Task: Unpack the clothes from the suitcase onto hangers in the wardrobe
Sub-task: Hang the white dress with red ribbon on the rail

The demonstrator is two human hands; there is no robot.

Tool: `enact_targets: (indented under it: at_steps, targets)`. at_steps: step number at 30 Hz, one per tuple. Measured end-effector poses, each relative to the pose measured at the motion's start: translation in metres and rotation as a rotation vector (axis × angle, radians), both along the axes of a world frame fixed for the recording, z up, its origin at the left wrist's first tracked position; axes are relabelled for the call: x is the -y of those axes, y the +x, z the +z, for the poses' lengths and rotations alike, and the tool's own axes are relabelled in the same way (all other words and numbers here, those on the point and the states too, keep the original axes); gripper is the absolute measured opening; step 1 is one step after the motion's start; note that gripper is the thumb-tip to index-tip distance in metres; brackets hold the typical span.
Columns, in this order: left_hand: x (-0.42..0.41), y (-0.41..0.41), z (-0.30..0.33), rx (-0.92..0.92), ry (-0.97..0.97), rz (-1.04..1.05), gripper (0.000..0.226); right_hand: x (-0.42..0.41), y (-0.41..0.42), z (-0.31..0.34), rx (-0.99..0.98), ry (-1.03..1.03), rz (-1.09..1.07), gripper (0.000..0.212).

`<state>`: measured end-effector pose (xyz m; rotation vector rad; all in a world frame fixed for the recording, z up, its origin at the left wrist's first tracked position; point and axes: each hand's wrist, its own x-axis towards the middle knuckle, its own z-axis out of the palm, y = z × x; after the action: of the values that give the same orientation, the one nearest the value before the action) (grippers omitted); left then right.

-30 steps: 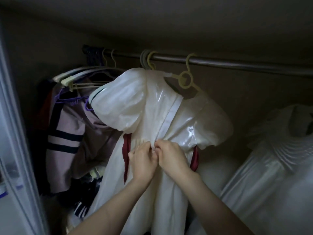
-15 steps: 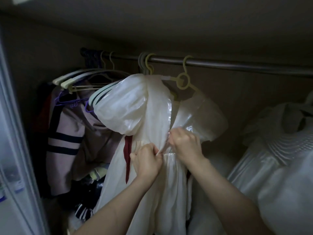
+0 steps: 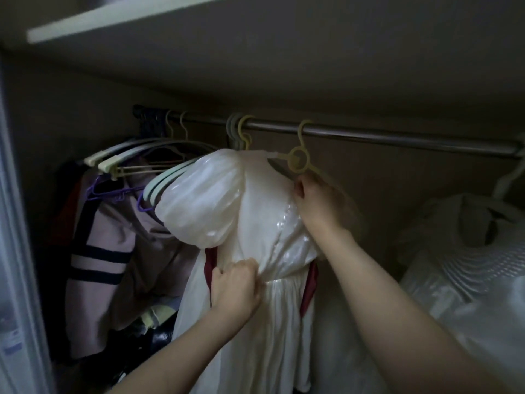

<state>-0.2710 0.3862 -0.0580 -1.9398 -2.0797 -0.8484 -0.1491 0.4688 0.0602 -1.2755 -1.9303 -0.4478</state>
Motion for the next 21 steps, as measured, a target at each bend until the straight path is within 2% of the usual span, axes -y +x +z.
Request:
enact_targets:
  at_steps: [2,4,5,7,9,11,12,15,18,19,21]
  targets:
    - [-0.002,-0.007,0.018,-0.176,0.286,-0.045,0.019,0.002,0.003,-0.001,-0.167,-0.029,0.055,0.025]
    - [-0.012,-0.018,0.046,-0.278,0.605,-0.066,0.028,0.001,0.007,-0.005,-0.368,-0.055,0.097,0.024]
    - [-0.019,-0.025,0.066,-0.314,0.658,-0.045,0.034,-0.003,0.010,-0.006,-0.468,-0.061,0.093,0.023]
    - [-0.033,-0.039,0.097,-0.350,0.617,0.049,0.045,-0.019,0.018,-0.008,-0.640,-0.075,0.097,0.021]
    - [-0.041,-0.050,0.119,-0.298,0.460,0.085,0.048,-0.039,0.031,-0.003,-0.693,-0.089,0.118,0.021]
    - [-0.046,-0.059,0.126,-0.167,0.256,0.068,0.036,-0.058,0.045,0.004,-0.665,-0.111,0.157,0.018]
    - [-0.050,-0.064,0.127,-0.115,0.225,0.050,0.030,-0.067,0.052,0.010,-0.648,-0.120,0.198,0.018]
    - [-0.054,-0.074,0.123,0.079,0.329,-0.067,0.020,-0.086,0.064,0.027,-0.546,-0.241,0.234,0.029]
    - [-0.055,-0.079,0.124,0.476,0.253,-0.164,0.036,-0.105,0.070,0.036,-0.336,-0.404,0.182,0.029]
    - [-0.055,-0.080,0.127,0.515,0.208,-0.188,0.036,-0.107,0.068,0.036,-0.303,-0.445,0.162,0.028]
    - [-0.049,-0.073,0.137,0.440,0.127,-0.237,0.047,-0.108,0.062,0.030,-0.320,-0.459,0.111,0.025]
